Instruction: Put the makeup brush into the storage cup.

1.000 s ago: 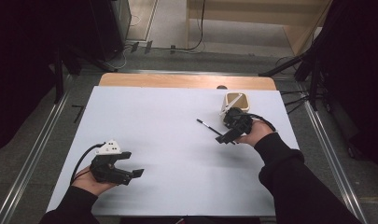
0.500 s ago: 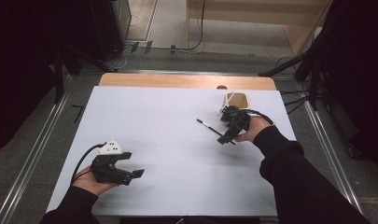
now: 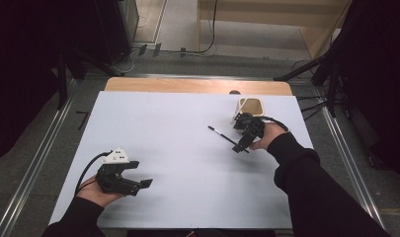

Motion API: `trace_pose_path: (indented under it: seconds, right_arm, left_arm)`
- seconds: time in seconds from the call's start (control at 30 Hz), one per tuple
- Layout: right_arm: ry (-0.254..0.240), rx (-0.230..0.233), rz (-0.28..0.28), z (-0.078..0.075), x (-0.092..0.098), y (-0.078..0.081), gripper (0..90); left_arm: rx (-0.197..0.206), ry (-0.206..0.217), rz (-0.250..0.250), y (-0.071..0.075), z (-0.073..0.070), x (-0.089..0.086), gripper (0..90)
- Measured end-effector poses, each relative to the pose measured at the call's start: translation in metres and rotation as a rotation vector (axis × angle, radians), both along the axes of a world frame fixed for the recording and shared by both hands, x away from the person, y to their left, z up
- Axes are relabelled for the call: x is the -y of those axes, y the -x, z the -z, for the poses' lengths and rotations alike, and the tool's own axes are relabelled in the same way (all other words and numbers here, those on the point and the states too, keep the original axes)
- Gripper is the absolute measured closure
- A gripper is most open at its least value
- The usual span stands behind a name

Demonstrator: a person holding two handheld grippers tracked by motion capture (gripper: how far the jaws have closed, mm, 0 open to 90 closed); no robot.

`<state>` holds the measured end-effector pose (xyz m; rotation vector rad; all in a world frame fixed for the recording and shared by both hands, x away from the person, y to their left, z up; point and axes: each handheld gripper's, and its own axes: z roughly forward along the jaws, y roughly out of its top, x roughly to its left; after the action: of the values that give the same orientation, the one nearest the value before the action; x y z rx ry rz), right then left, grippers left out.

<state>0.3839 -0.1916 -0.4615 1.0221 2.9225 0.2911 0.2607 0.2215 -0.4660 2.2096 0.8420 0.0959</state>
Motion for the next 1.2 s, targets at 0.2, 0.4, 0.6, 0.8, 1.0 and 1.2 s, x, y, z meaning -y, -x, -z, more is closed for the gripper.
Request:
trace_pose_path:
  seconds: [0.2,0.4,0.6,0.8,1.0,1.2]
  right_arm:
    - [0.021,0.017,-0.012,0.006,0.0,0.0,30.0]
    - [0.034,0.018,-0.001,0.01,-0.003,-0.002,33.9]
    - [0.06,0.018,-0.008,0.016,-0.007,-0.002,40.5]
    - [0.045,0.014,0.016,0.022,-0.007,-0.003,49.5]
    - [0.051,0.007,0.02,0.025,-0.005,-0.004,55.5]
    - [0.07,0.0,-0.003,0.024,-0.008,-0.005,62.3]
  left_arm:
    - [-0.002,-0.005,0.004,0.0,0.0,0.001,16.7]
    - [-0.003,-0.008,0.007,0.0,0.0,0.0,16.7]
    - [-0.003,-0.007,0.008,0.001,0.0,0.001,16.7]
    - [-0.004,-0.007,0.009,0.001,0.0,0.001,16.7]
    - [-0.005,-0.008,0.012,0.001,0.0,0.001,16.7]
    - [-0.005,-0.006,0.013,0.001,0.0,0.001,16.7]
